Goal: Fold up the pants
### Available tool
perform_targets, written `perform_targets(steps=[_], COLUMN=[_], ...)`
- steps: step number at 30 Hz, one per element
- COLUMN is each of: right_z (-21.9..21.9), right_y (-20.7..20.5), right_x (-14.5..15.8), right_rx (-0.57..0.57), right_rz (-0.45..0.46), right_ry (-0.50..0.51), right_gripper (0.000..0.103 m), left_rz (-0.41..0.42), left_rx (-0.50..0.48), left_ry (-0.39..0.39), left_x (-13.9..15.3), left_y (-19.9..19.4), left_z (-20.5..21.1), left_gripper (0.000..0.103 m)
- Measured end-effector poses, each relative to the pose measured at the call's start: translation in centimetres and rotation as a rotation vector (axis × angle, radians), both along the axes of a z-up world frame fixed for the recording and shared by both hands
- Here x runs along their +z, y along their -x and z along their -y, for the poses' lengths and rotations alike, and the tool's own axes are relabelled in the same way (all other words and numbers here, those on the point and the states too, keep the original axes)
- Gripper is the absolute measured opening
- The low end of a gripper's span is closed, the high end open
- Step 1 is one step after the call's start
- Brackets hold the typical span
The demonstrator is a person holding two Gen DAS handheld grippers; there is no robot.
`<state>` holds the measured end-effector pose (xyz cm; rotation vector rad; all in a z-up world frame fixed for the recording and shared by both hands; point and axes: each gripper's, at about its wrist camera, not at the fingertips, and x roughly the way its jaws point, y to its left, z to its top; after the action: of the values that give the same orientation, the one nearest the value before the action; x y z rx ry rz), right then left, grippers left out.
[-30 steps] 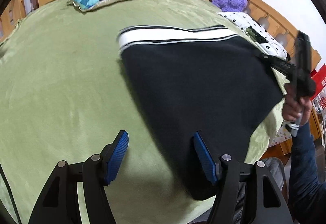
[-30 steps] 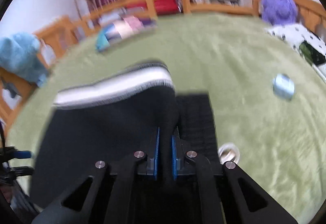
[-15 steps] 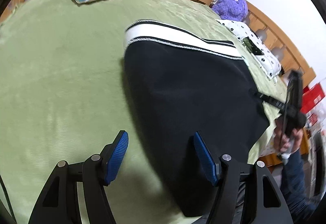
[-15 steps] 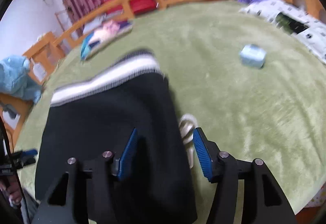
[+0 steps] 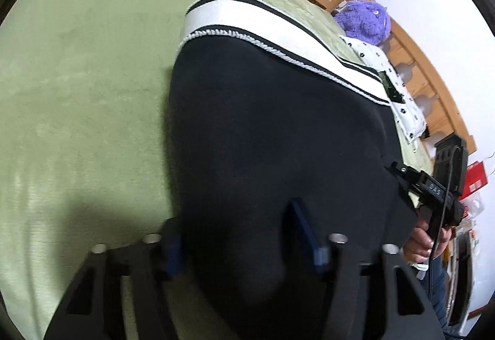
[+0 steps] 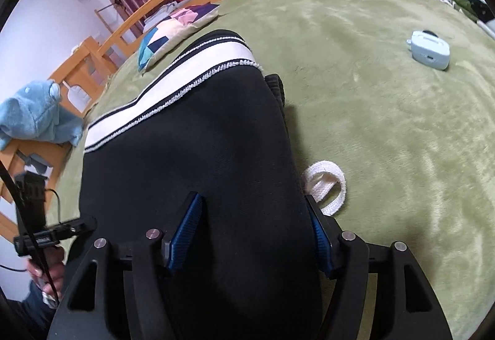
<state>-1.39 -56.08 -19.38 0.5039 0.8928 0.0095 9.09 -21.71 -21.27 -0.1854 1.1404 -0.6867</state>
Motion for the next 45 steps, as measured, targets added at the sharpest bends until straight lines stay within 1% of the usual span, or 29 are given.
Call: perform_targets(steps=[1,2,4,5,6,7,8,9,10,13,15,18,20,22,24,25,27,29,30,31,32,33,34,35,37,38,40,43,45], right_z=[0.1,0.1,-0.5,-0.9,-1.6,-2.0,-2.1,-2.4,-2.8,-6.4,-9.7,-14.2,-17.4,-20.6,-22.9,-23.4,-23.8,-23.0,-22.5,-21.9,-21.3,-20.8,-20.8,-20.9,-21.2,-21.4,-22.3,-24.3,-25.2], right_y=[-0.2,-0.2,-0.1,0.1,0.5,0.8,1.0,1.2,1.4,0.9,0.3,-1.2,-2.5,-3.8,-4.7,-4.8,-4.8,-5.2,-5.3,-5.5,-5.5,-5.4,-5.3,-5.1,-4.3,-3.4,-2.0,-0.3,0.7], right_x=[0.0,0.0,0.6,1.1,1.9,2.6,3.2,4.0,4.5,6.0,6.7,7.3,7.2,6.6,5.7,5.5,5.2,4.2,3.4,2.4,2.0,1.9,2.3,3.0,4.2,4.9,5.7,5.4,4.1], right_rx=[-0.007,-0.018,-0.026,-0.024,-0.008,-0.005,-0.008,-0.005,-0.005,0.022,0.061,0.11,0.143,0.182,0.211,0.214,0.208,0.184,0.164,0.154,0.145,0.123,0.104,0.088,0.039,0.016,0.014,0.022,0.024], right_rz=[-0.001,-0.002,0.002,0.01,0.025,0.041,0.055,0.075,0.085,0.1,0.131,0.188,0.202,0.201,0.186,0.188,0.188,0.144,0.106,0.069,0.054,0.04,0.035,0.035,0.049,0.074,0.112,0.137,0.125], right_ry=[-0.013,-0.024,0.004,0.032,0.068,0.075,0.053,0.011,0.0,0.019,-0.017,-0.113,-0.14,-0.129,-0.131,-0.116,-0.061,-0.019,0.004,0.004,-0.015,-0.022,-0.003,0.025,0.064,0.058,0.051,0.13,0.201], right_gripper=[0.061,0.059,0.052,0.047,0.039,0.034,0.028,0.026,0.026,0.024,0.021,0.018,0.018,0.018,0.018,0.018,0.019,0.021,0.024,0.025,0.031,0.034,0.034,0.034,0.034,0.034,0.034,0.036,0.036], left_rz=[0.022,0.039,0.112,0.144,0.155,0.155,0.145,0.138,0.141,0.186,0.194,0.22,0.22,0.194,0.139,0.106,0.093,0.103,0.11,0.114,0.116,0.122,0.137,0.154,0.199,0.213,0.223,0.237,0.229], left_rx=[-0.009,-0.018,-0.022,-0.027,-0.032,-0.031,-0.015,-0.003,0.016,0.078,0.105,0.161,0.194,0.22,0.218,0.22,0.219,0.228,0.227,0.223,0.214,0.206,0.195,0.189,0.188,0.185,0.172,0.18,0.193], left_ry=[0.013,0.022,0.061,0.085,0.104,0.121,0.156,0.168,0.172,0.14,0.124,0.064,0.003,-0.01,-0.009,0.007,-0.017,-0.081,-0.094,-0.117,-0.135,-0.146,-0.16,-0.169,-0.182,-0.186,-0.212,-0.252,-0.265], left_x=[0.6,1.0,2.5,3.3,4.0,4.5,5.2,5.5,6.1,8.0,8.8,9.9,9.8,8.8,6.9,5.8,4.7,4.1,4.0,4.1,4.4,4.6,5.0,5.4,6.2,6.4,6.1,4.6,3.2], left_y=[0.2,0.2,0.6,0.9,0.9,0.5,0.0,-0.4,-0.9,-2.2,-3.1,-4.5,-5.3,-6.0,-6.5,-6.6,-6.3,-5.8,-5.5,-5.1,-4.5,-4.0,-3.1,-2.3,-0.3,0.4,1.8,3.9,4.8], left_z=[0.0,-0.1,-0.7,-1.1,-1.7,-2.2,-3.2,-4.0,-5.1,-9.2,-12.4,-17.0,-19.8,-21.6,-22.7,-23.0,-22.7,-22.1,-22.1,-21.8,-21.7,-21.9,-21.9,-22.0,-22.2,-22.4,-22.4,-22.8,-23.2], left_gripper=[0.029,0.02,0.016,0.015,0.015,0.015,0.014,0.014,0.014,0.014,0.014,0.014,0.014,0.014,0.015,0.018,0.027,0.031,0.033,0.038,0.042,0.043,0.046,0.053,0.061,0.061,0.061,0.061,0.062])
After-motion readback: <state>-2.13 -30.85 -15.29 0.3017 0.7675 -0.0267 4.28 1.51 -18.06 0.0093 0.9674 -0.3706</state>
